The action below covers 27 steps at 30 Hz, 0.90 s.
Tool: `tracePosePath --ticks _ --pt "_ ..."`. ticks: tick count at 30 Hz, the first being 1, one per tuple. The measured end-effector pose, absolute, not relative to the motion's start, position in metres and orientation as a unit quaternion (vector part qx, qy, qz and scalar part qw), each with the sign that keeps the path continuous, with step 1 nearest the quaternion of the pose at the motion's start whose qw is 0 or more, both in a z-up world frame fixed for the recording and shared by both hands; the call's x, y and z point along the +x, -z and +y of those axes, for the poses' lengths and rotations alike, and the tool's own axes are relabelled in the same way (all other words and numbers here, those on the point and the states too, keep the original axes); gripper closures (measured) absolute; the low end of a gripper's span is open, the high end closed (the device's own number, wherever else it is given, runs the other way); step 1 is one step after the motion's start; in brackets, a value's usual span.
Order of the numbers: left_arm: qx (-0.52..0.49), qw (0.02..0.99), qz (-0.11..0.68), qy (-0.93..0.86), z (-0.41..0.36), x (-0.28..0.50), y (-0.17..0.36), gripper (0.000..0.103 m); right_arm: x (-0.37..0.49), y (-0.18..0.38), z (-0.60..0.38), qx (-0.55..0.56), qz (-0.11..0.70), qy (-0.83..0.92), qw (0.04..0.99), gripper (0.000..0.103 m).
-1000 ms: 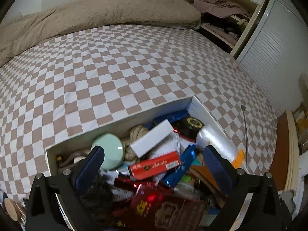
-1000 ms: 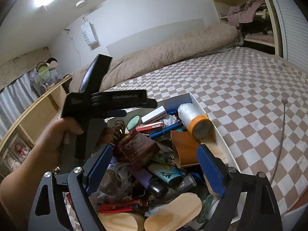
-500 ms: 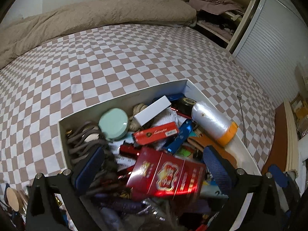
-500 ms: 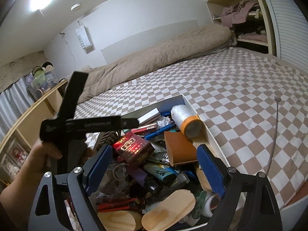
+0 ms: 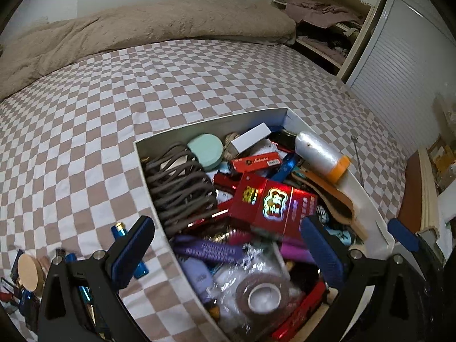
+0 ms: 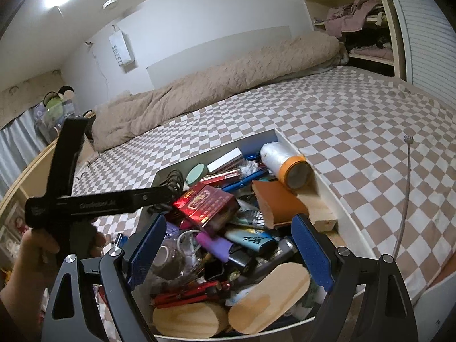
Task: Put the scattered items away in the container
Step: 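Move both tools back toward the pile of lighters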
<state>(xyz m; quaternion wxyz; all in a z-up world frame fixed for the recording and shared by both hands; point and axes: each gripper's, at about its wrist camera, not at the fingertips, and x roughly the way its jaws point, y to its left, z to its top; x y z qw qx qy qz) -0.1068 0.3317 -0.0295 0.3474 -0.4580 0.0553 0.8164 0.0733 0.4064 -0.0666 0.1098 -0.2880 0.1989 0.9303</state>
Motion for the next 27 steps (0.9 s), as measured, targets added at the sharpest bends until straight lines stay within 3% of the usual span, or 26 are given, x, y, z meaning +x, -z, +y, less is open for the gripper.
tracePosePath --ticks 10,12,13,27 --pt "-0.439 0.359 0.048 -0.823 0.292 -0.087 0.017 0.0 0.074 0.064 0.396 -0.292 0.187 -0.928 0.136 0.014" --pt "-0.435 0.359 0.046 -0.824 0.281 -0.083 0.015 0.0 0.073 0.062 0.392 -0.291 0.182 -0.928 0.144 0.009" --pt "-0.433 0.359 0.045 -0.826 0.276 -0.082 0.014 0.0 0.074 0.061 0.39 -0.288 0.179 -0.929 0.148 0.0" --pt "-0.405 0.321 0.027 -0.855 0.192 -0.077 0.004 0.0 0.072 0.051 0.36 -0.278 0.171 -0.932 0.159 0.0"
